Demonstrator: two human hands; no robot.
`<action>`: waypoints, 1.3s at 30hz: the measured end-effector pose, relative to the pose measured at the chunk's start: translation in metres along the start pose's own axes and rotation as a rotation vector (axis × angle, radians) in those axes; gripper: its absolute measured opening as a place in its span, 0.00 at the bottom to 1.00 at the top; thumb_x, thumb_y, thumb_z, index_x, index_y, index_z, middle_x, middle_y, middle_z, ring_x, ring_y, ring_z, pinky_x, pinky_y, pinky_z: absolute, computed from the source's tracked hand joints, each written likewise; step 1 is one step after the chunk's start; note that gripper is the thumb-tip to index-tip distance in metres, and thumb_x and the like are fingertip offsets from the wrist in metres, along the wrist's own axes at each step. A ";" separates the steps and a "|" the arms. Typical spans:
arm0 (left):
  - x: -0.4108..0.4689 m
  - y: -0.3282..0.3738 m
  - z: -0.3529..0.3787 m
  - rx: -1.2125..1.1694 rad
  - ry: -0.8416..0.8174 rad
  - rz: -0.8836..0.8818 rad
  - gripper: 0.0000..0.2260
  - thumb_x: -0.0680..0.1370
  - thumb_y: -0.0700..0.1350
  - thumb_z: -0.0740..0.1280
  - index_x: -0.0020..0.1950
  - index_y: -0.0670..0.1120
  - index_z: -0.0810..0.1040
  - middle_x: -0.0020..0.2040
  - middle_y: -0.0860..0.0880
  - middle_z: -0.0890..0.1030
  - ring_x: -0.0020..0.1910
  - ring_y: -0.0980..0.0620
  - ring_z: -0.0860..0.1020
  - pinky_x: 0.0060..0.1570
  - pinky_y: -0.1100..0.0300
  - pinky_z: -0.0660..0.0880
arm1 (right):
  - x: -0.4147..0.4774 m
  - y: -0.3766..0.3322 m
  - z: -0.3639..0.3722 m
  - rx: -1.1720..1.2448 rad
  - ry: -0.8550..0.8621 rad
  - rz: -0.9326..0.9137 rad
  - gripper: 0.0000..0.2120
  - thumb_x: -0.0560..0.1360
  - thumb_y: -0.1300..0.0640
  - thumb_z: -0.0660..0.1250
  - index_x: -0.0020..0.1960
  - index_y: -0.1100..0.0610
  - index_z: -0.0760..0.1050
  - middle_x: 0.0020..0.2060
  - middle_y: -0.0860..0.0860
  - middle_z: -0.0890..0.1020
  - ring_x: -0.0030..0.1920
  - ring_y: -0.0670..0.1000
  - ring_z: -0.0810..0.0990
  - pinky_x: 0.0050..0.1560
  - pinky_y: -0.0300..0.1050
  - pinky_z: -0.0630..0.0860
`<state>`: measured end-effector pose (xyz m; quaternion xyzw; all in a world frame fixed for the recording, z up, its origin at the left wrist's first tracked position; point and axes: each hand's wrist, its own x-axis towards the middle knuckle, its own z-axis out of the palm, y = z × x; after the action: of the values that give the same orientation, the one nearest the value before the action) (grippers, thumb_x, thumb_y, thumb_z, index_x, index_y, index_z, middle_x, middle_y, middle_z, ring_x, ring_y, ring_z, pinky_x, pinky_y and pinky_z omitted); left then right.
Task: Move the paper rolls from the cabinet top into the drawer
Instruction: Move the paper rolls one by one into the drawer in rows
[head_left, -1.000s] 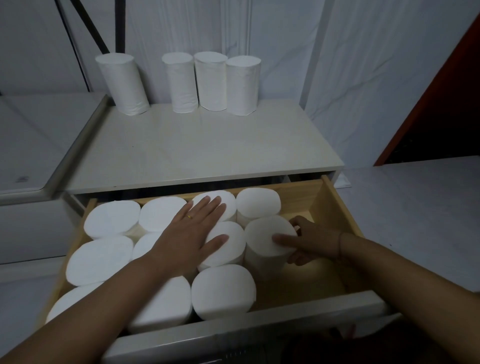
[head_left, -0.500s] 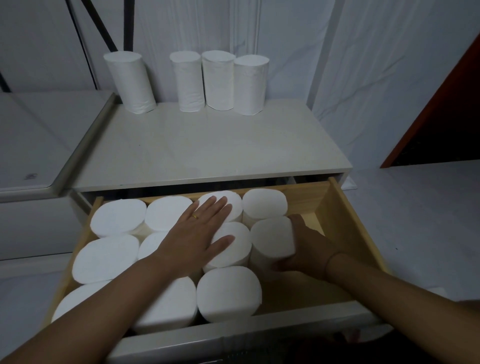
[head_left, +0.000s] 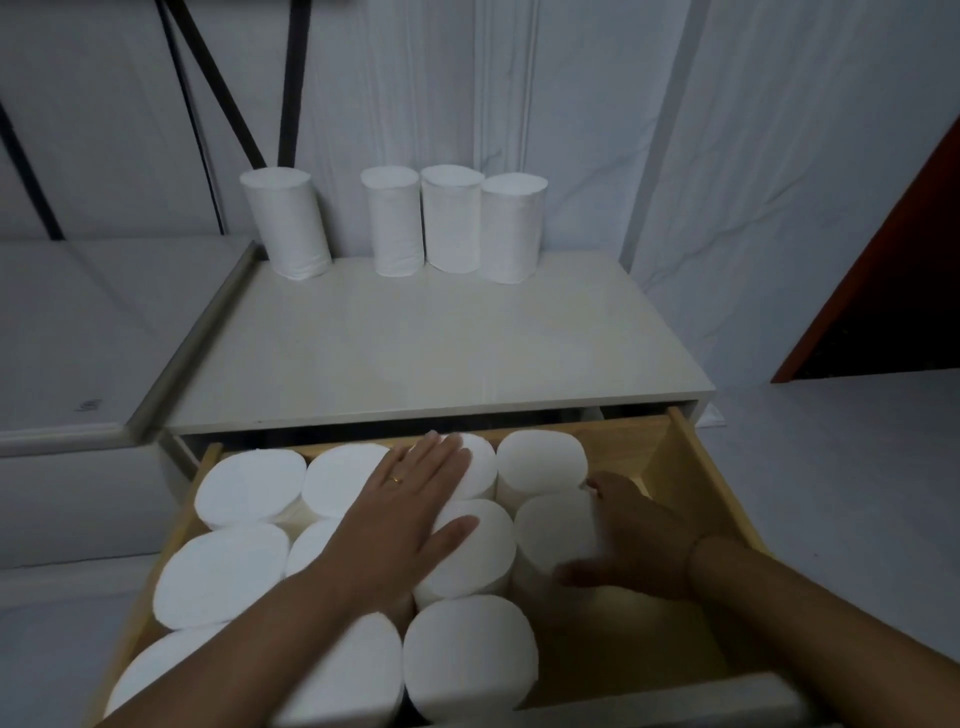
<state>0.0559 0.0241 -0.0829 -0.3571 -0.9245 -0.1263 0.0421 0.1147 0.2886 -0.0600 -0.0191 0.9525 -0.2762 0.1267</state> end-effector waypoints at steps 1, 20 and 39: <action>0.002 0.000 -0.003 -0.012 0.032 -0.009 0.30 0.78 0.66 0.42 0.77 0.55 0.46 0.77 0.57 0.44 0.75 0.61 0.38 0.72 0.61 0.34 | 0.001 -0.005 -0.011 -0.042 0.004 -0.028 0.41 0.56 0.30 0.70 0.64 0.39 0.56 0.52 0.38 0.63 0.51 0.41 0.65 0.41 0.27 0.63; 0.085 0.007 0.001 0.050 0.112 -0.085 0.29 0.78 0.63 0.48 0.74 0.49 0.63 0.75 0.51 0.63 0.75 0.48 0.59 0.72 0.40 0.56 | 0.244 -0.048 -0.146 0.465 0.602 -0.040 0.48 0.65 0.46 0.75 0.74 0.56 0.51 0.72 0.55 0.60 0.71 0.54 0.62 0.70 0.49 0.61; 0.086 -0.002 0.018 0.082 0.213 -0.037 0.29 0.76 0.62 0.57 0.73 0.49 0.66 0.74 0.51 0.66 0.73 0.50 0.63 0.67 0.49 0.58 | 0.324 -0.072 -0.173 0.447 0.747 0.011 0.50 0.63 0.46 0.77 0.74 0.54 0.51 0.71 0.54 0.59 0.69 0.55 0.64 0.69 0.48 0.63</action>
<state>-0.0086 0.0833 -0.0862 -0.3223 -0.9257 -0.1263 0.1526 -0.2448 0.2828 0.0442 0.1151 0.8499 -0.4628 -0.2240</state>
